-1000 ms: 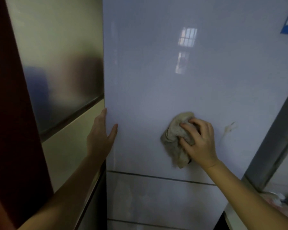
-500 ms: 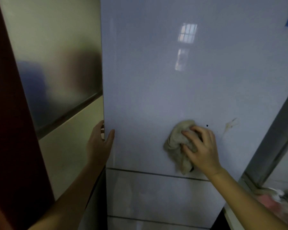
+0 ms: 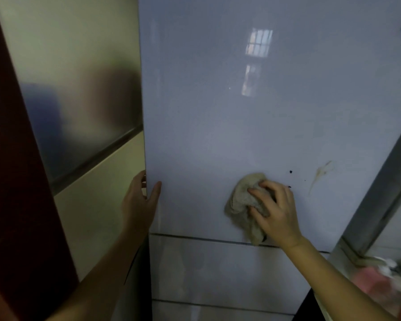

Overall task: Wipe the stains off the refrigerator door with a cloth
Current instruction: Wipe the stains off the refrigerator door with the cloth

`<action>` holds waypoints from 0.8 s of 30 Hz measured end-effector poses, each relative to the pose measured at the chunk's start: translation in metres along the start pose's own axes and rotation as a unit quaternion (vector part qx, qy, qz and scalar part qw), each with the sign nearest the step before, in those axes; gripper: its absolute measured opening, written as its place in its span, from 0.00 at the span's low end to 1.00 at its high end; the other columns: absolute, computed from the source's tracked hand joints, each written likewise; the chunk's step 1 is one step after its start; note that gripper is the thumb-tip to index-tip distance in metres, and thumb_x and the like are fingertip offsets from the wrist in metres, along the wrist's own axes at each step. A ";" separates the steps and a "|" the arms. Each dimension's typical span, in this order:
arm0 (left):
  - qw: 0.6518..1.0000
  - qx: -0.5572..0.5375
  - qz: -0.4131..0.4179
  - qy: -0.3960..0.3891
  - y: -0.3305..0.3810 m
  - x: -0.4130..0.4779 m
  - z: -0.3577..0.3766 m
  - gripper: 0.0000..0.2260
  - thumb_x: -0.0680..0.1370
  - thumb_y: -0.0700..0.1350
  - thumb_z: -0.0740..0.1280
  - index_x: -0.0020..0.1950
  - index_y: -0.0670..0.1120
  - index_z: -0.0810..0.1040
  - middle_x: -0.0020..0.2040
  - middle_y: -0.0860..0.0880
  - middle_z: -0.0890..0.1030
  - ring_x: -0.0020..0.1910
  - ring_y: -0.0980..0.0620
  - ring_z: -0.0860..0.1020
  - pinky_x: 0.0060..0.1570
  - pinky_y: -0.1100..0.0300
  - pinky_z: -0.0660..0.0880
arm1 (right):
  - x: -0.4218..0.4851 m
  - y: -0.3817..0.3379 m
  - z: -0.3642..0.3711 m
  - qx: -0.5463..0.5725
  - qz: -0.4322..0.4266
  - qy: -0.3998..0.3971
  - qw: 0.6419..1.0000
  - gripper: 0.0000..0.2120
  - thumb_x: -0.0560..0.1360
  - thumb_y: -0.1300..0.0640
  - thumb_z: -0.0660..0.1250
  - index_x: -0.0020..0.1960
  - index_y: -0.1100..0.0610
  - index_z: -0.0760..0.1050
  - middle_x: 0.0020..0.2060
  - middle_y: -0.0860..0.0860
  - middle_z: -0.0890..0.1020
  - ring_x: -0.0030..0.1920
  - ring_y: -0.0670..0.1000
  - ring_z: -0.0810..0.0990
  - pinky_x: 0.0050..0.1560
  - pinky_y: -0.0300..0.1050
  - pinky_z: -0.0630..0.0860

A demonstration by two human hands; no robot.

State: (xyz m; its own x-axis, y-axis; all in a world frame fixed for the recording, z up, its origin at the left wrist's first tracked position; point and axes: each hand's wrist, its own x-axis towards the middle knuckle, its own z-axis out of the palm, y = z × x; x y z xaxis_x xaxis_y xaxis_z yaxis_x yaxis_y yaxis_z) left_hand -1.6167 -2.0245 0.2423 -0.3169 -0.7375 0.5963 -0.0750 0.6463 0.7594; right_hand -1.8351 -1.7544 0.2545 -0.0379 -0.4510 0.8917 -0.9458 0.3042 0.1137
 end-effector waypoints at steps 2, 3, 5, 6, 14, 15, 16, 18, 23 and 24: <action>1.000 0.000 -0.002 -0.004 0.001 -0.001 0.000 0.21 0.81 0.53 0.68 0.72 0.48 0.71 0.62 0.48 0.81 0.53 0.46 0.81 0.49 0.47 0.81 | 0.021 -0.003 -0.005 -0.005 0.018 0.031 0.999 0.16 0.74 0.55 0.72 0.60 0.59 0.83 0.60 0.56 0.74 0.57 0.59 0.75 0.58 0.52 0.70; 1.000 -0.002 -0.003 -0.003 0.002 -0.001 -0.001 0.21 0.81 0.53 0.68 0.72 0.48 0.71 0.62 0.48 0.81 0.53 0.46 0.81 0.49 0.48 0.81 | 0.030 -0.005 -0.006 -0.004 0.028 0.045 0.999 0.16 0.74 0.55 0.73 0.60 0.59 0.83 0.60 0.55 0.74 0.57 0.58 0.75 0.59 0.51 0.70; 1.000 -0.005 -0.005 -0.002 0.003 -0.001 -0.001 0.21 0.80 0.53 0.68 0.71 0.48 0.71 0.62 0.48 0.81 0.54 0.47 0.81 0.49 0.49 0.80 | 0.043 -0.012 -0.004 0.002 0.043 0.063 0.997 0.16 0.74 0.55 0.74 0.60 0.59 0.82 0.60 0.55 0.74 0.58 0.57 0.74 0.60 0.50 0.69; 1.000 -0.007 -0.006 -0.003 0.004 -0.001 -0.001 0.21 0.80 0.54 0.68 0.71 0.48 0.71 0.62 0.48 0.81 0.54 0.47 0.81 0.49 0.49 0.81 | 0.044 -0.016 0.000 0.007 0.046 0.062 0.997 0.16 0.74 0.55 0.74 0.60 0.59 0.82 0.60 0.56 0.75 0.58 0.57 0.74 0.60 0.50 0.69; 1.000 0.002 -0.002 -0.008 0.004 0.000 -0.006 0.21 0.80 0.53 0.68 0.71 0.48 0.71 0.62 0.48 0.81 0.54 0.50 0.80 0.51 0.47 0.81 | -0.010 -0.024 0.025 0.041 -0.047 -0.046 0.997 0.18 0.76 0.55 0.70 0.65 0.54 0.77 0.62 0.55 0.75 0.57 0.59 0.77 0.59 0.51 0.71; 1.000 0.004 -0.001 -0.006 0.005 0.000 -0.007 0.22 0.80 0.53 0.68 0.72 0.47 0.71 0.62 0.48 0.81 0.54 0.51 0.80 0.52 0.46 0.81 | -0.008 -0.021 0.021 0.037 -0.038 -0.042 0.998 0.18 0.75 0.55 0.70 0.64 0.55 0.78 0.61 0.55 0.75 0.57 0.60 0.77 0.58 0.52 0.71; 1.000 0.005 0.003 -0.002 0.006 0.000 -0.007 0.22 0.80 0.53 0.68 0.72 0.47 0.71 0.63 0.48 0.80 0.54 0.51 0.79 0.52 0.47 0.81 | -0.003 -0.018 0.016 0.029 -0.030 -0.035 0.998 0.18 0.74 0.56 0.71 0.63 0.56 0.79 0.61 0.56 0.76 0.56 0.60 0.77 0.58 0.52 0.72; 1.000 0.004 0.018 0.010 0.012 0.003 -0.008 0.23 0.80 0.52 0.69 0.72 0.46 0.71 0.63 0.48 0.80 0.55 0.50 0.80 0.52 0.49 0.81 | 0.014 -0.011 0.004 0.010 -0.013 -0.014 1.000 0.19 0.71 0.57 0.73 0.62 0.57 0.81 0.59 0.59 0.77 0.55 0.61 0.77 0.57 0.52 0.71; 0.999 -0.012 0.024 0.025 0.032 0.023 -0.009 0.24 0.80 0.54 0.68 0.74 0.48 0.70 0.65 0.49 0.79 0.57 0.52 0.79 0.52 0.54 0.79 | 0.069 0.000 -0.025 -0.016 0.000 0.039 0.999 0.17 0.73 0.55 0.73 0.61 0.59 0.82 0.59 0.60 0.76 0.56 0.60 0.74 0.58 0.53 0.71; 0.999 -0.018 0.017 0.025 0.034 0.025 -0.008 0.23 0.80 0.54 0.68 0.74 0.48 0.70 0.65 0.49 0.80 0.57 0.53 0.79 0.53 0.54 0.79 | 0.076 0.001 -0.027 -0.015 0.001 0.044 0.999 0.17 0.73 0.55 0.74 0.61 0.59 0.82 0.60 0.59 0.76 0.57 0.60 0.73 0.58 0.54 0.71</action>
State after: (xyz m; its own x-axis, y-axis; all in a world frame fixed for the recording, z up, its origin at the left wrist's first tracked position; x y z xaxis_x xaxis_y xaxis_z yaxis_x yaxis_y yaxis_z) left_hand -1.6193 -2.0226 0.2853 -0.2710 -0.7253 0.6329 -0.0315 0.6638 0.7472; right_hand -1.8296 -1.7657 0.3348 -0.0106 -0.3748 0.9270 -0.9353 0.3317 0.1234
